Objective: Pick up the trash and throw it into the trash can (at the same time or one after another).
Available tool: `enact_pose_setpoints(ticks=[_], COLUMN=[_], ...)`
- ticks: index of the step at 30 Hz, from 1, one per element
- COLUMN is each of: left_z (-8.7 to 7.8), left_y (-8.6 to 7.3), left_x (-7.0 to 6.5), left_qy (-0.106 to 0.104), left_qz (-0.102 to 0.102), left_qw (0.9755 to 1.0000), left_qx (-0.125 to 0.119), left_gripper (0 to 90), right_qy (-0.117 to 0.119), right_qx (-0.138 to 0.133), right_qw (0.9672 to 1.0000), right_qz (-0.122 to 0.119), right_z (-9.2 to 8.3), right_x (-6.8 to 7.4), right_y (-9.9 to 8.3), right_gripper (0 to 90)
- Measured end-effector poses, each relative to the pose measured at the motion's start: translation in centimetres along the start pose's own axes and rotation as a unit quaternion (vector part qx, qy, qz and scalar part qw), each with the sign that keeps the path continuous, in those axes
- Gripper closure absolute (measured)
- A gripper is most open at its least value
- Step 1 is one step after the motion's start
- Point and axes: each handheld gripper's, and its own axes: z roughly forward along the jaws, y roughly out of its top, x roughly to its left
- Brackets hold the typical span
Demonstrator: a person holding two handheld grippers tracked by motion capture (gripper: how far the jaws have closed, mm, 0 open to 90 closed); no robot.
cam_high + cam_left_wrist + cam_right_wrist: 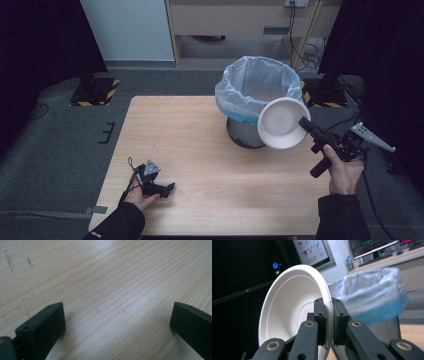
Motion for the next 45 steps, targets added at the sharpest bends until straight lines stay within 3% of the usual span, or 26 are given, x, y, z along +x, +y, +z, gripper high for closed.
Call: enact_pose_setpoints(ticks=[10,20,30,38,40,41,43,45], left_z=[0.0,0.0,0.0,0.1,0.1,0.1,0.1,0.1], left_y=[0.0,0.0,0.0,0.0,0.0,0.0,0.0,0.0], left_x=[0.0,0.0,0.1,0.1,0.1,0.1,0.1,0.1], left_qy=[0.000,0.000,-0.002,-0.004,-0.004,-0.004,-0.004,-0.003], left_qz=[0.000,0.001,0.003,0.002,0.002,0.002,0.002,0.002], left_qw=[1.0000,1.0000,1.0000,1.0000,1.0000,1.0000,1.0000,1.0000], left_qx=[0.000,0.001,0.001,-0.001,-0.001,-0.001,-0.001,-0.001], left_gripper=[0.0,0.0,0.0,0.0,0.0,0.0,0.0,0.0], right_qy=[-0.031,-0.073,-0.111,-0.163,-0.165,-0.168,-0.156,-0.155], right_qx=[-0.053,-0.089,-0.092,-0.086,-0.078,-0.080,-0.073,-0.070], right_qw=[0.9981,0.9929,0.9883,0.9795,0.9791,0.9780,0.9811,0.9811], right_qz=[-0.008,-0.030,-0.051,-0.082,-0.089,-0.095,-0.089,-0.093], right_z=[2.6,6.6,10.9,13.8,14.2,14.3,14.6,14.5], right_x=[0.1,0.2,0.0,-0.8,-0.9,-1.0,-1.2,-1.3], right_y=[3.0,5.5,5.6,4.8,4.6,4.6,4.5,4.5], right_gripper=[84.2,84.1,84.1,83.9,80.1,73.6,68.6,66.6])
